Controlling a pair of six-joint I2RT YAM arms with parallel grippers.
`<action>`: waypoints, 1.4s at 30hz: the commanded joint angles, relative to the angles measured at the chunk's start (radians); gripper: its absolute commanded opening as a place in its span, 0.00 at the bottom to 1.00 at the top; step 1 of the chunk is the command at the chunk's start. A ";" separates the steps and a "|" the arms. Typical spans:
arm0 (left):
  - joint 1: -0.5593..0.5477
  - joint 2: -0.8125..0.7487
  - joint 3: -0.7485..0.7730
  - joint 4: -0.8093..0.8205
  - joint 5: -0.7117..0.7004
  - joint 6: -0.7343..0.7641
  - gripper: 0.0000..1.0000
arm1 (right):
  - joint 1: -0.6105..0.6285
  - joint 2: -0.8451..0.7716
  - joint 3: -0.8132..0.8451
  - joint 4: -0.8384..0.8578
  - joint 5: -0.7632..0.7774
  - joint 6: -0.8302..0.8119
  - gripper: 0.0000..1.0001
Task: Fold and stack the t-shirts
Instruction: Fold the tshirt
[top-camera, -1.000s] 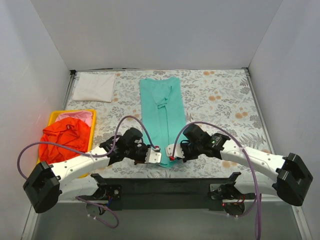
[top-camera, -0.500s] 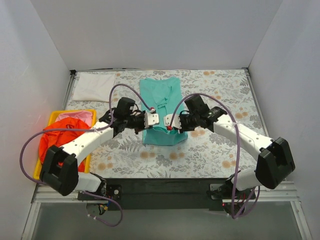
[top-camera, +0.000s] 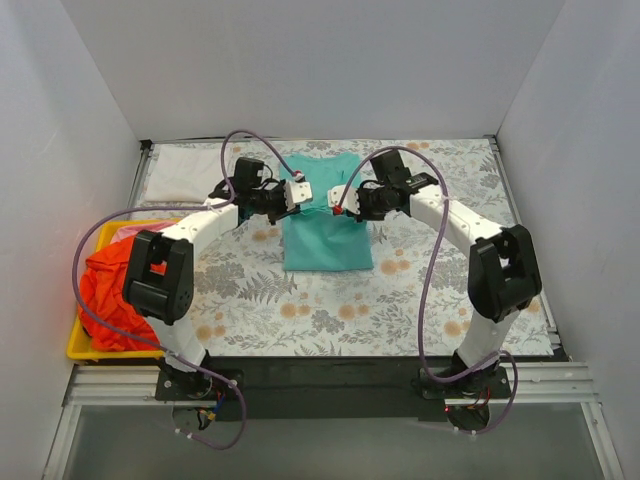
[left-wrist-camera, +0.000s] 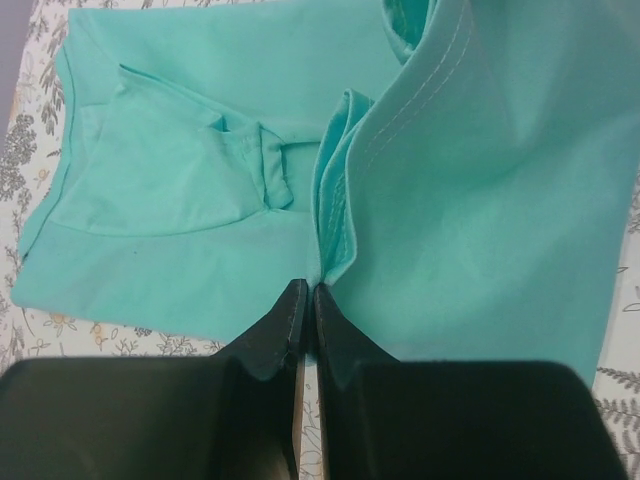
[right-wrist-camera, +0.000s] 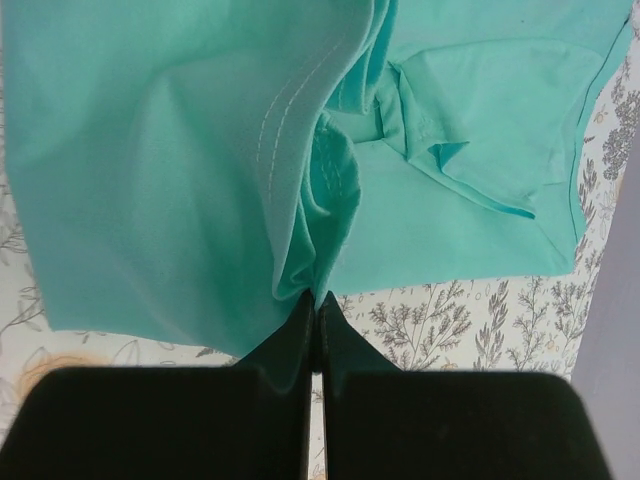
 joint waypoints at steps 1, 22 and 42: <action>0.019 0.048 0.051 0.016 0.032 0.044 0.00 | -0.019 0.067 0.085 0.012 -0.031 -0.081 0.01; 0.050 0.214 0.088 0.110 -0.044 0.060 0.00 | -0.041 0.296 0.202 0.078 0.004 -0.137 0.01; 0.096 0.041 0.128 0.128 -0.068 -0.327 0.31 | -0.065 0.112 0.331 0.043 -0.026 0.129 0.57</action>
